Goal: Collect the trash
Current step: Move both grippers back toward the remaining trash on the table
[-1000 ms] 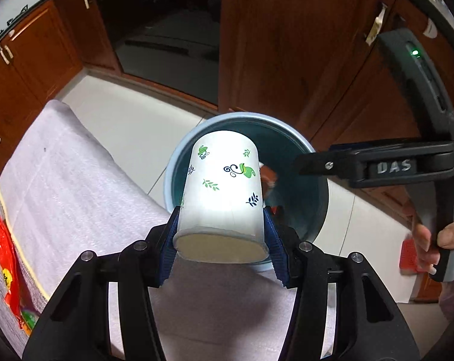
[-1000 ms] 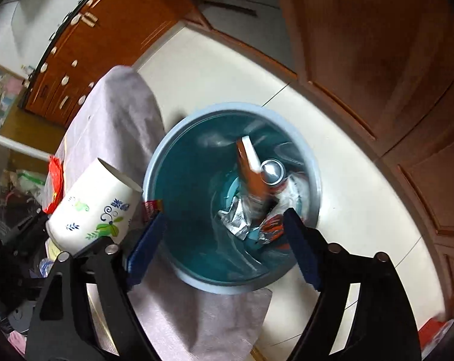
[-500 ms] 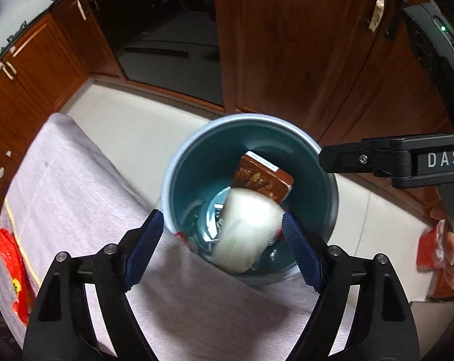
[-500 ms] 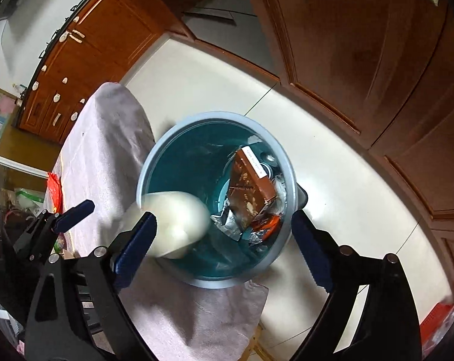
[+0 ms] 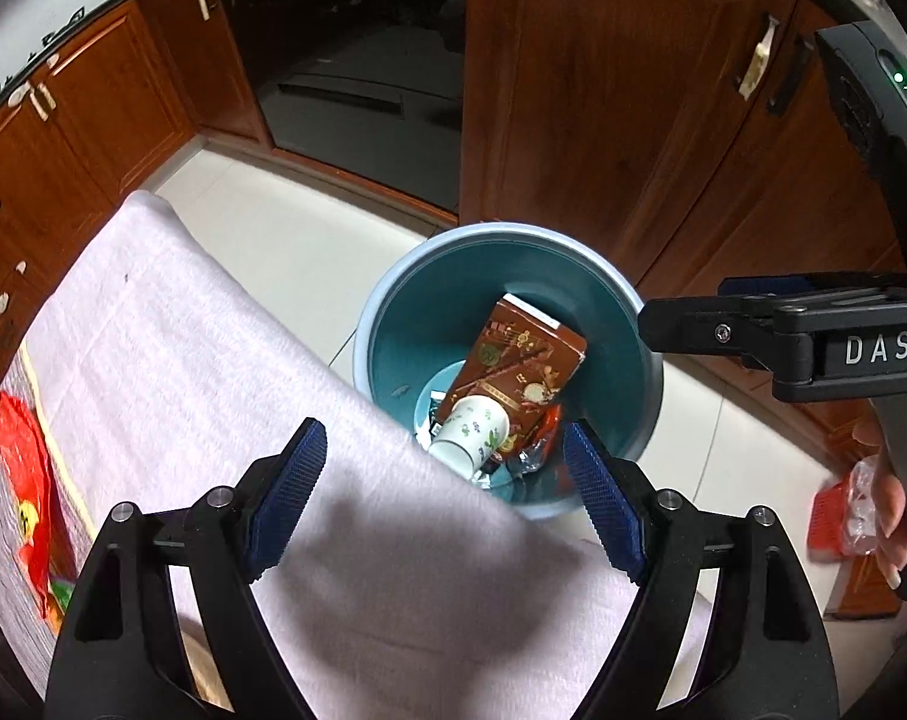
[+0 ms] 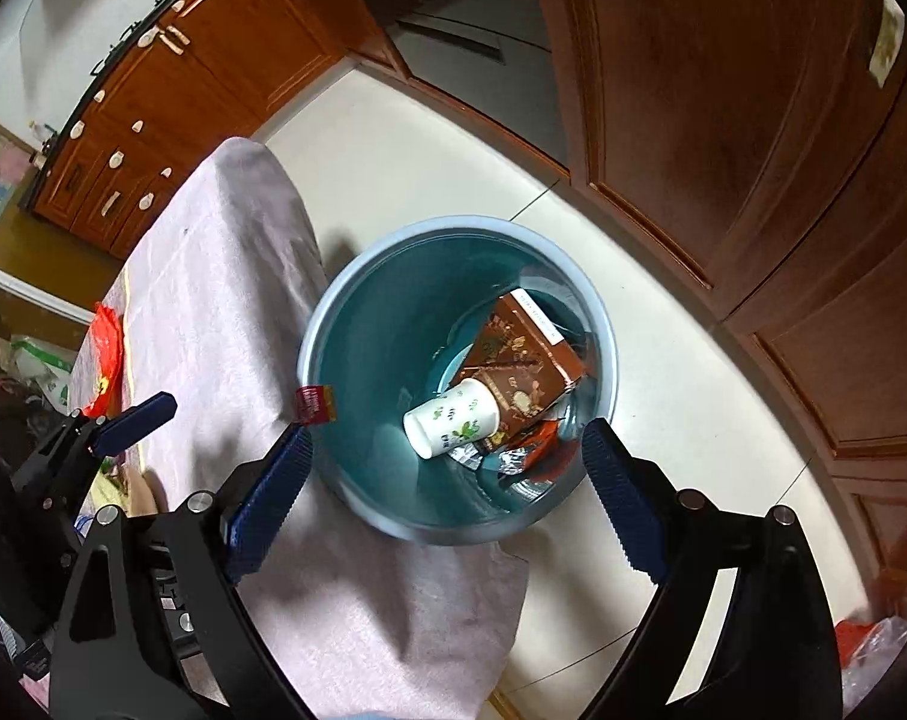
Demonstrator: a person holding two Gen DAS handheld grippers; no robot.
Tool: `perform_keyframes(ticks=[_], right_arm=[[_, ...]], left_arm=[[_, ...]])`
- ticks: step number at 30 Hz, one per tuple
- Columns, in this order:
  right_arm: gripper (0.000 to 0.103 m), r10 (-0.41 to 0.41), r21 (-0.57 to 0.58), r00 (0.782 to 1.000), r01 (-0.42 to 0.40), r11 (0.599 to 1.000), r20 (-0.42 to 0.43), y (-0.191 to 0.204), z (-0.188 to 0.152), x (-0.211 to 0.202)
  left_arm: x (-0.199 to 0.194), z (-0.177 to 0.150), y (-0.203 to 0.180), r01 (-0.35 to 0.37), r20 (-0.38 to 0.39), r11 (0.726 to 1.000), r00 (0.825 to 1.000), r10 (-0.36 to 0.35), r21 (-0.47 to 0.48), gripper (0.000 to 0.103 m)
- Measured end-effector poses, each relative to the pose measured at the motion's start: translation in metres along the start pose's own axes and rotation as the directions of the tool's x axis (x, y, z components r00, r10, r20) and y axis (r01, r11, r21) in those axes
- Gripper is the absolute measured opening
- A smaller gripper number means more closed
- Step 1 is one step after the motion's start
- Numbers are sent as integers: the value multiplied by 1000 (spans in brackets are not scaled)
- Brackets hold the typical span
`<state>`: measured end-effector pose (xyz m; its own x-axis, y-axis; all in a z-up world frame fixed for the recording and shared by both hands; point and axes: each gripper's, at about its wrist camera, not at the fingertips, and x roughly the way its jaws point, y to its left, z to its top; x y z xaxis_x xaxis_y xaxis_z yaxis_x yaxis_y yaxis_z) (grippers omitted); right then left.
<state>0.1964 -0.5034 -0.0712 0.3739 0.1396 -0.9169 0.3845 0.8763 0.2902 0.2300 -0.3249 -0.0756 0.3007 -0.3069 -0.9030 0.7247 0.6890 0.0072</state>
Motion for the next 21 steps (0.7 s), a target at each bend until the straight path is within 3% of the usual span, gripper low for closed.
perform_keyframes(ticks=[12,14,15,16,21], right_arm=[[87,43,-112,999,-43,993,2,80,-29,-19],[88,49,-137,999,-49,989,-5,97,-35,-18],[90,54,-154,998,-55,986,-12,108,-39,-17],[91,57,-170,998,-60,984,-18,118,-43,-16],[91,75,-254,996,-86,963,-50,174,-64,-11]], left_arm=[[-75,-65,56,-7,61,990,998,16,-144,82],[-86,-80,70,-16,69,985,997,28,-172,87],[-92,-88,78,-25,73,982,997,39,-187,96],[-97,-94,84,-33,80,979,996,50,-201,99],[-125,-136,126,-88,97,960,988,118,-266,99]])
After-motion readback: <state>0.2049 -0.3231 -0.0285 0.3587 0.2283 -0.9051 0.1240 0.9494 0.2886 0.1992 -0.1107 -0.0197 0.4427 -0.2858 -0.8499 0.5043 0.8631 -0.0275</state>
